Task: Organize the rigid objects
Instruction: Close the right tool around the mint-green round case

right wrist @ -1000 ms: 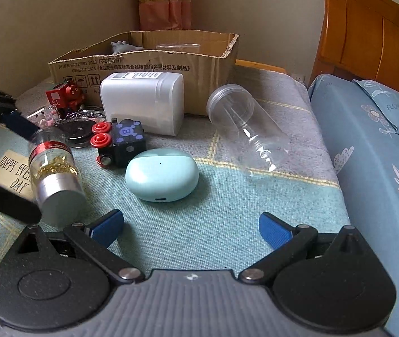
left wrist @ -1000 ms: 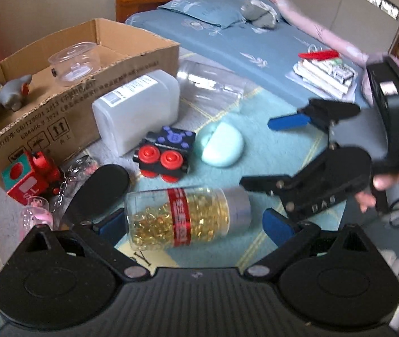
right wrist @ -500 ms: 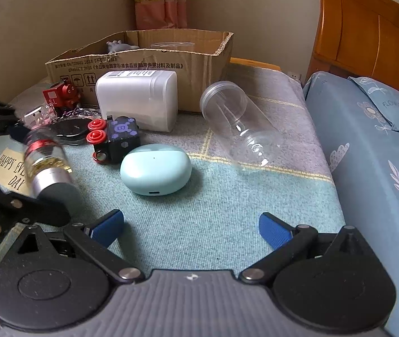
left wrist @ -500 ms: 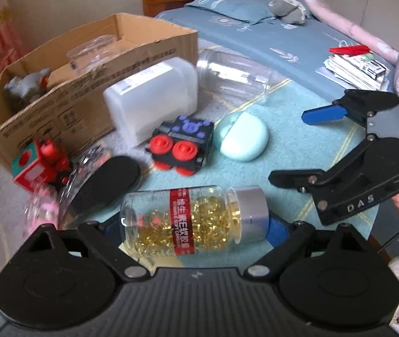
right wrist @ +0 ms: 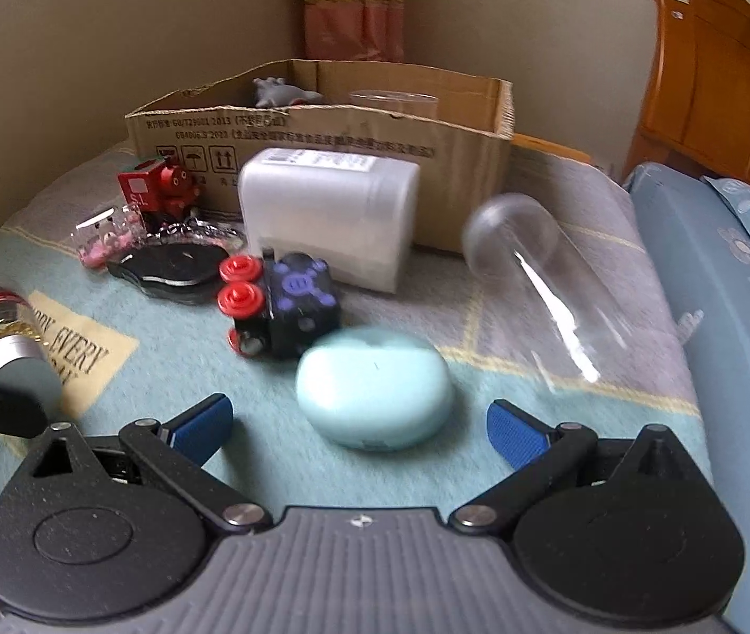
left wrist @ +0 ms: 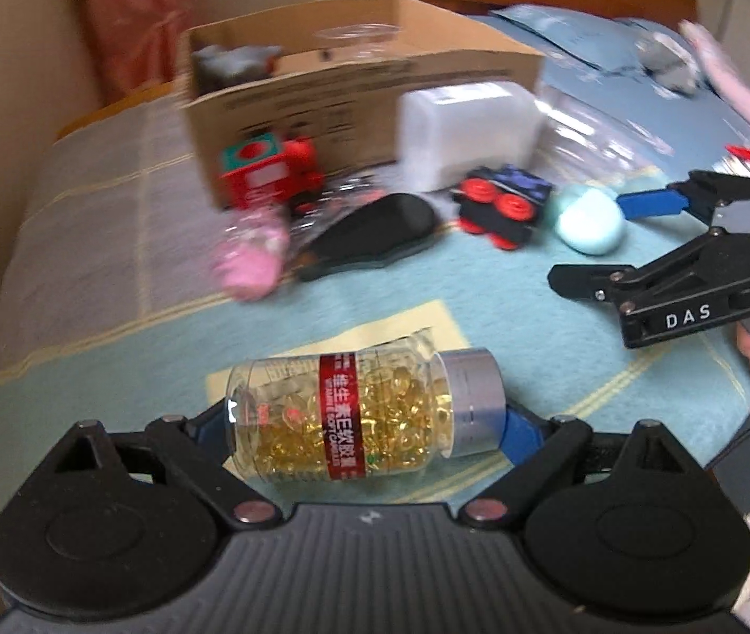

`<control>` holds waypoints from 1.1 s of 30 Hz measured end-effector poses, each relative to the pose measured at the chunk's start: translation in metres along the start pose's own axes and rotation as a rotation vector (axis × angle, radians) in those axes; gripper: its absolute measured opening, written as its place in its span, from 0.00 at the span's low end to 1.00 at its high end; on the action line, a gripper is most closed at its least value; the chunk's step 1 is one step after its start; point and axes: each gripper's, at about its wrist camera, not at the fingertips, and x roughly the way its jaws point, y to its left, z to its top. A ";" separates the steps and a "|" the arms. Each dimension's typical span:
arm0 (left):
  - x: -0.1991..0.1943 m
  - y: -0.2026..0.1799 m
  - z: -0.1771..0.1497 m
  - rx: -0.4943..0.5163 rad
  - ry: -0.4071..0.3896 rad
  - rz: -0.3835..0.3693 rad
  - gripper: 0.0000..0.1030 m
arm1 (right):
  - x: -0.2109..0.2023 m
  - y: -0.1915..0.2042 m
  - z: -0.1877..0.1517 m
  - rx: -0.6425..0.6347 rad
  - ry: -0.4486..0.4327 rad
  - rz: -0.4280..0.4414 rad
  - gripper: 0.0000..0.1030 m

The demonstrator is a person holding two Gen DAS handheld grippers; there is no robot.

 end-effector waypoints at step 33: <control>-0.004 0.006 -0.002 -0.036 -0.022 0.036 0.92 | -0.008 0.004 0.009 -0.041 0.043 -0.007 0.69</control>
